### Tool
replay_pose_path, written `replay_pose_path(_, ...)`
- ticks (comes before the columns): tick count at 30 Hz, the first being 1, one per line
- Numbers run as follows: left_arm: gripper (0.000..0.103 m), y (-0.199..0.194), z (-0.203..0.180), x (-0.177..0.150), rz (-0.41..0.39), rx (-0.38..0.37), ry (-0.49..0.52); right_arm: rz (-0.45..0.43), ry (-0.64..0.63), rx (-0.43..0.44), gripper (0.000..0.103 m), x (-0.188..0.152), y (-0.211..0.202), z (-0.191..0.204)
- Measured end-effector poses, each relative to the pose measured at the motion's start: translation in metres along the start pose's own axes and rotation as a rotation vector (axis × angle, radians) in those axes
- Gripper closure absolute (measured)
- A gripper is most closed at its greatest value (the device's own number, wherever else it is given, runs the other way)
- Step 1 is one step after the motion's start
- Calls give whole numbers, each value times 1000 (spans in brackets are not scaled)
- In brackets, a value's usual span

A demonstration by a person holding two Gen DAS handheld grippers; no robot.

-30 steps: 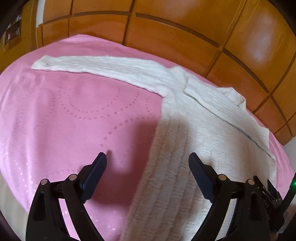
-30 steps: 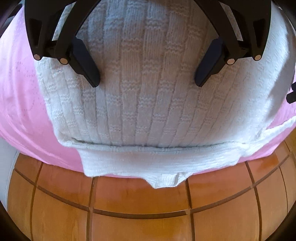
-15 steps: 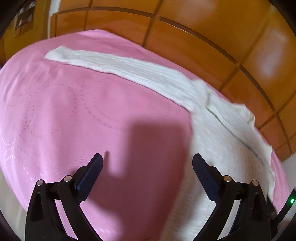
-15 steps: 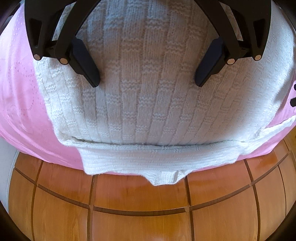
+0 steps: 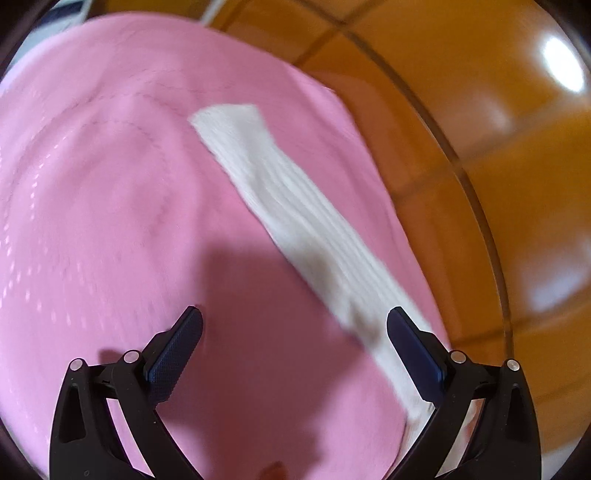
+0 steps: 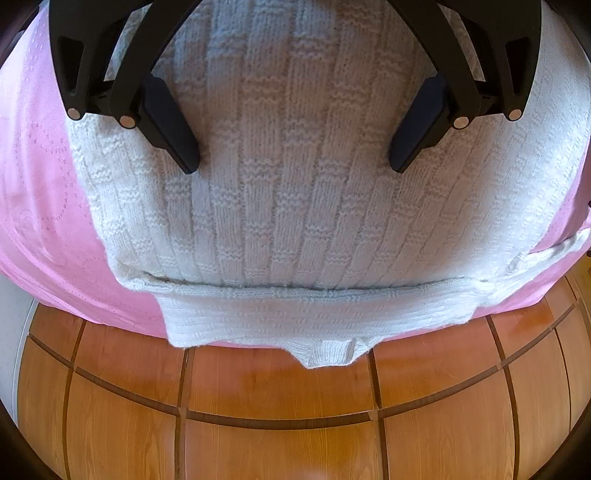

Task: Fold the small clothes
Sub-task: 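Grasp the other sleeve with the left tool and fold it across the body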

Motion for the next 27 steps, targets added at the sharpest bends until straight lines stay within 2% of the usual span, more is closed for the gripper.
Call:
replay_pose_path(3,5,8,6,29,-28,-2,-99,0,0,-1,2,0,0,0)
replay_pose_path(6,22,24,8,51,-44,56,-103,1,-1,-3,2,1,1,0)
replay_pose_path(9,41,36,8,66,-48,70,-109,2,-3,-4,2,1,1,0)
replay_pose_path(10,56,40,6,70,-37,61,-108,2,-3,-3,2,1,1,0)
replay_pose_path(11,82,46,4,72,-10,49,-109,2,-1,-2,2,1,1,0)
replay_pose_path(12,94,51,5,72,14,48,-115,3,0,0,2,1,2,0)
replay_pose_path(13,97,54,6,71,30,54,-121,3,0,0,2,1,2,0)
replay_pose_path(15,97,52,-6,66,17,42,-71,2,0,0,2,1,2,1)
replay_pose_path(17,97,49,-30,54,19,3,2,2,0,-1,2,1,2,1)
replay_pose_path(20,97,36,-79,16,54,-90,142,2,0,0,2,1,1,1)
replay_pose_path(23,97,21,-139,-50,103,-191,340,2,0,-1,2,2,1,2)
replay_pose_path(26,97,15,-178,-111,163,-263,466,0,1,2,2,3,1,1)
replay_pose_path(27,97,14,-193,-140,197,-292,516,0,2,4,2,3,2,1)
Point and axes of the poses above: each gripper's, at about its wrist camera, not at the fingertips, and y roughly the way its jaws point, z to its left, x to its top, the point moved 8 cm from there along y, roughly the way its jaws point, and after that the axes turned 4 degrees about -y, right-handed, at the moved point
